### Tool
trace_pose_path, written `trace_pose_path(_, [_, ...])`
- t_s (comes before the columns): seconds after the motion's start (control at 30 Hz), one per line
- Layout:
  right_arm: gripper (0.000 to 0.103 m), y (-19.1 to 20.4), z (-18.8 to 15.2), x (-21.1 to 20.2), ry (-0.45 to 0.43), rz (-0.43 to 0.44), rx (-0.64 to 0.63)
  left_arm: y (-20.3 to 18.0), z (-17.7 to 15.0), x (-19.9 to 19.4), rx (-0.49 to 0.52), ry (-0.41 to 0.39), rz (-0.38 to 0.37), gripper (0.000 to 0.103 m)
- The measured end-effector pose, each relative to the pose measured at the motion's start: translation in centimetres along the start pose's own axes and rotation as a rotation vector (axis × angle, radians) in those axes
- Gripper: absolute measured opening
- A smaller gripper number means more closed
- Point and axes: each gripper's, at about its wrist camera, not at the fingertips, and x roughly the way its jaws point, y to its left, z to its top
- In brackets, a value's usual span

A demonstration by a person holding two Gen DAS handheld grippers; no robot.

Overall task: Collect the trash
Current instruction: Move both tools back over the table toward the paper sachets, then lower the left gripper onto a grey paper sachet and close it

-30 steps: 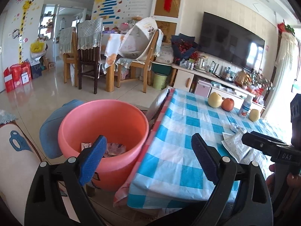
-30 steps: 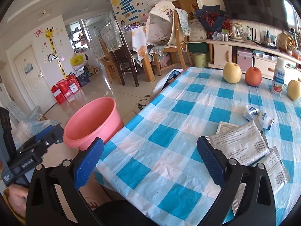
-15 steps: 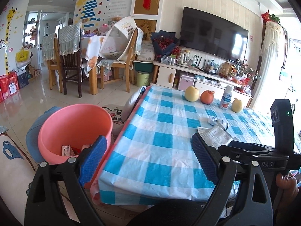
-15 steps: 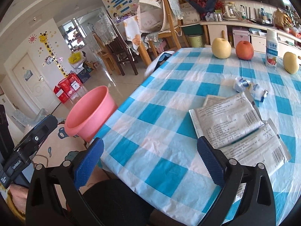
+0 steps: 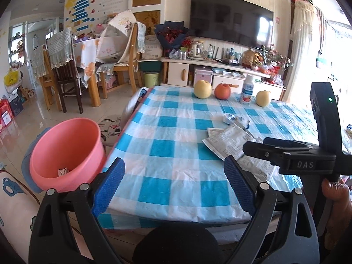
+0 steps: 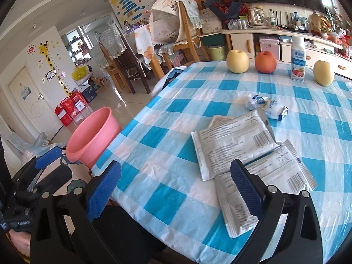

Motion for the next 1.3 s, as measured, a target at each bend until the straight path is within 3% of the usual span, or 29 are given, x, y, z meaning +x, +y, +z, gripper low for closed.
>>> trace_pose_path(0.33, [0.098, -1.9, 0.0, -1.2, -0.019, -0.071, -0.065, -4.1, -0.6, 1.4, 0.062, 0.064, -0.121, 0.092])
trace_pose_path(0.5, [0.098, -4.0, 0.4, -2.1, -0.033, -0.08, -0.03, -6.5, -1.2, 2.4, 0.121, 0.107, -0.174, 0.092])
trace_pose_path(0.67, [0.098, -6.8, 0.8, -4.2, -0.105, -0.119, 0.015, -8.6, -1.7, 3.6, 0.18, 0.148, -0.204, 0.092])
trace_pose_path(0.9, [0.098, -12.6, 1.3, -6.2, -0.157, -0.127, 0.155, -11.4, -1.9, 6.7, 0.234, 0.227, -0.266, 0.092])
trace_pose_path(1.13, [0.098, -14.8, 0.8, -5.1, -0.064, -0.117, 0.213, -11.9, 0.3, 10.3, 0.226, 0.21, -0.209, 0.092])
trace_pose_path(1.3, [0.098, -14.5, 0.5, -4.2, -0.017, -0.145, 0.176, -11.5, 2.1, 14.8, 0.249, 0.235, -0.134, 0.092])
